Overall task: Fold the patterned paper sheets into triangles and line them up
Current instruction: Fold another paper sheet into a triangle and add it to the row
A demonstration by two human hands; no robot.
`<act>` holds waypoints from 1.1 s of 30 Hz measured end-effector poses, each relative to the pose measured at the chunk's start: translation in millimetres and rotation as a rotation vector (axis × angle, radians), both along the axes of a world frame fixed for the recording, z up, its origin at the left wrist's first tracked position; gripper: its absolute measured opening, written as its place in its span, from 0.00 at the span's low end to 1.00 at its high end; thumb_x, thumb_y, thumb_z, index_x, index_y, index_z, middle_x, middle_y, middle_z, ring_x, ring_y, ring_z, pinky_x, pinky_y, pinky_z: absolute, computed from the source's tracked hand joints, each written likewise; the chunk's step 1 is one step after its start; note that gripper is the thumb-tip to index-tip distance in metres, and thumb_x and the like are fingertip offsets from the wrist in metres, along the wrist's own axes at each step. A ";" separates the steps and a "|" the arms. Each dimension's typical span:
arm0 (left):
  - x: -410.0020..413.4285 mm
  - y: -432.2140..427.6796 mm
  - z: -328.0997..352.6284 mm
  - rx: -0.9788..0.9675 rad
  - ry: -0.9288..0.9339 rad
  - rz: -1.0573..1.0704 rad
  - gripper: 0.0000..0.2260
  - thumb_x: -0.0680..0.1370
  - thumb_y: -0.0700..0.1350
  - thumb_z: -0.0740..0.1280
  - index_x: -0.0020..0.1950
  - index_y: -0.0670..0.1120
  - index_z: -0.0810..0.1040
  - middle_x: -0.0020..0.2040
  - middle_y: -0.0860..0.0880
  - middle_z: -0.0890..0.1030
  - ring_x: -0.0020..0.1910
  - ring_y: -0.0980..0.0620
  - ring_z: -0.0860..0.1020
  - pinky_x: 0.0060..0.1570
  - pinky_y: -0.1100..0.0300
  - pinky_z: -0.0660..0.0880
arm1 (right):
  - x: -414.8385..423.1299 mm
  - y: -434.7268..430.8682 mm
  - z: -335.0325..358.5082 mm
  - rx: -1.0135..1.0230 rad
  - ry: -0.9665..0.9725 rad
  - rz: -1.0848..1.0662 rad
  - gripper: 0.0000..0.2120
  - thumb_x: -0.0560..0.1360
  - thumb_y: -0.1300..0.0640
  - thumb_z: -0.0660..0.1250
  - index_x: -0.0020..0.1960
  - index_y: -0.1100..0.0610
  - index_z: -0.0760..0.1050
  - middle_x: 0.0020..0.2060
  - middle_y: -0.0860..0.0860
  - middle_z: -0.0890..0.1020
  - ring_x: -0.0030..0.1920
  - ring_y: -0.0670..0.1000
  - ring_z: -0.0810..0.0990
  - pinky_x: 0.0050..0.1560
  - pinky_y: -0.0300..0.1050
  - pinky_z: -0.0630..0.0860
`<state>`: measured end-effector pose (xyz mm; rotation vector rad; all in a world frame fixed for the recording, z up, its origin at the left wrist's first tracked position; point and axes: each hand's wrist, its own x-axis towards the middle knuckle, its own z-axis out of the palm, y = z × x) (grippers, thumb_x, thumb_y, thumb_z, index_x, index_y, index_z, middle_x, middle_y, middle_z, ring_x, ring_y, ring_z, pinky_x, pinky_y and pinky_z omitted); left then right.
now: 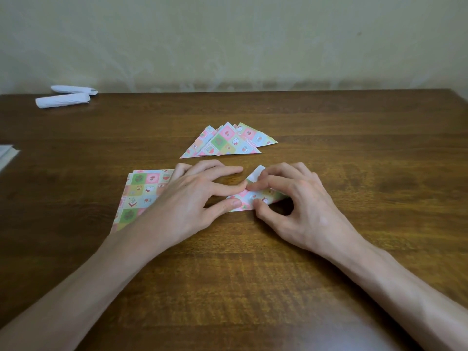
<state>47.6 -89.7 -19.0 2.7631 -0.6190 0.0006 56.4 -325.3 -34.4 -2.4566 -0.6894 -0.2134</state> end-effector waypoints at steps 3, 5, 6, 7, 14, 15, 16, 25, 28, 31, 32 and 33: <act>-2.2 -1.3 -2.2 -0.012 -0.027 0.025 0.18 0.82 0.67 0.55 0.70 0.71 0.72 0.76 0.71 0.64 0.75 0.64 0.60 0.64 0.56 0.59 | 1.2 0.0 1.0 0.004 0.036 0.006 0.13 0.75 0.42 0.70 0.58 0.41 0.81 0.58 0.37 0.75 0.59 0.44 0.71 0.61 0.46 0.66; -5.2 -6.4 -4.1 -0.051 -0.080 0.061 0.16 0.81 0.67 0.59 0.68 0.70 0.76 0.74 0.71 0.68 0.74 0.65 0.62 0.63 0.57 0.57 | 1.7 -0.5 1.6 0.008 0.063 0.005 0.13 0.75 0.43 0.71 0.59 0.40 0.80 0.59 0.37 0.73 0.60 0.43 0.70 0.61 0.44 0.63; -6.5 -9.3 -4.5 -0.073 -0.104 0.087 0.16 0.80 0.67 0.61 0.66 0.69 0.78 0.73 0.70 0.70 0.73 0.65 0.63 0.62 0.57 0.57 | 1.4 -0.4 1.7 0.003 0.066 0.002 0.13 0.75 0.43 0.71 0.59 0.40 0.79 0.59 0.37 0.72 0.60 0.43 0.69 0.60 0.43 0.62; -7.3 -12.1 -4.3 -0.093 -0.123 0.110 0.16 0.79 0.68 0.63 0.65 0.69 0.79 0.72 0.69 0.72 0.72 0.65 0.64 0.62 0.57 0.57 | 0.8 -0.1 1.4 -0.006 0.059 0.000 0.13 0.75 0.42 0.70 0.59 0.40 0.78 0.59 0.37 0.72 0.60 0.43 0.69 0.59 0.43 0.62; -6.7 -15.1 -3.5 -0.106 -0.105 0.140 0.17 0.77 0.68 0.65 0.64 0.68 0.80 0.71 0.69 0.72 0.71 0.64 0.64 0.61 0.57 0.57 | 1.1 -4.0 2.1 0.015 0.090 0.008 0.21 0.76 0.44 0.68 0.69 0.41 0.73 0.60 0.36 0.73 0.62 0.42 0.70 0.62 0.44 0.64; -6.6 -15.5 -3.6 -0.102 -0.111 0.141 0.17 0.77 0.67 0.66 0.64 0.68 0.80 0.71 0.69 0.72 0.72 0.64 0.64 0.61 0.58 0.57 | 0.9 -3.9 2.7 0.007 0.094 0.011 0.22 0.77 0.46 0.69 0.70 0.41 0.71 0.60 0.37 0.72 0.62 0.43 0.71 0.62 0.44 0.63; -6.6 -15.8 -3.9 -0.098 -0.118 0.142 0.17 0.77 0.67 0.66 0.63 0.68 0.80 0.71 0.69 0.73 0.72 0.63 0.64 0.61 0.58 0.56 | 0.7 -3.6 3.4 0.004 0.101 0.012 0.23 0.77 0.47 0.70 0.71 0.41 0.70 0.60 0.37 0.72 0.63 0.43 0.71 0.62 0.44 0.63; -7.6 -14.8 -6.1 -0.127 -0.120 0.145 0.17 0.77 0.66 0.67 0.64 0.67 0.81 0.71 0.68 0.73 0.73 0.62 0.64 0.61 0.58 0.56 | 2.0 -7.5 5.9 0.099 0.196 0.014 0.34 0.76 0.55 0.73 0.77 0.44 0.63 0.63 0.37 0.68 0.64 0.38 0.72 0.64 0.31 0.58; -8.2 -15.2 -8.6 -0.139 -0.156 0.139 0.17 0.76 0.67 0.65 0.63 0.66 0.82 0.70 0.67 0.75 0.72 0.62 0.66 0.60 0.58 0.57 | 3.2 -9.5 6.0 0.135 0.228 0.020 0.35 0.76 0.57 0.74 0.78 0.44 0.63 0.62 0.37 0.68 0.64 0.38 0.72 0.66 0.31 0.59; -7.4 -14.4 -9.2 -0.139 -0.143 0.134 0.19 0.76 0.66 0.64 0.63 0.65 0.82 0.70 0.68 0.74 0.72 0.62 0.66 0.60 0.57 0.58 | 6.2 -15.9 7.9 0.203 0.252 0.043 0.37 0.76 0.63 0.73 0.79 0.47 0.62 0.64 0.42 0.70 0.63 0.43 0.74 0.71 0.44 0.67; -6.9 -14.2 -9.1 -0.138 -0.138 0.132 0.19 0.76 0.66 0.64 0.64 0.65 0.82 0.70 0.68 0.74 0.72 0.62 0.66 0.60 0.57 0.58 | 6.5 -16.1 8.5 0.201 0.260 0.047 0.37 0.76 0.64 0.73 0.79 0.47 0.62 0.64 0.43 0.70 0.64 0.43 0.74 0.72 0.47 0.67; -6.6 -14.1 -9.1 -0.138 -0.134 0.131 0.19 0.76 0.66 0.64 0.64 0.65 0.82 0.70 0.68 0.74 0.73 0.63 0.65 0.60 0.57 0.58 | 6.5 -16.0 8.6 0.184 0.264 0.053 0.37 0.76 0.64 0.73 0.79 0.46 0.62 0.64 0.43 0.70 0.64 0.43 0.74 0.74 0.50 0.67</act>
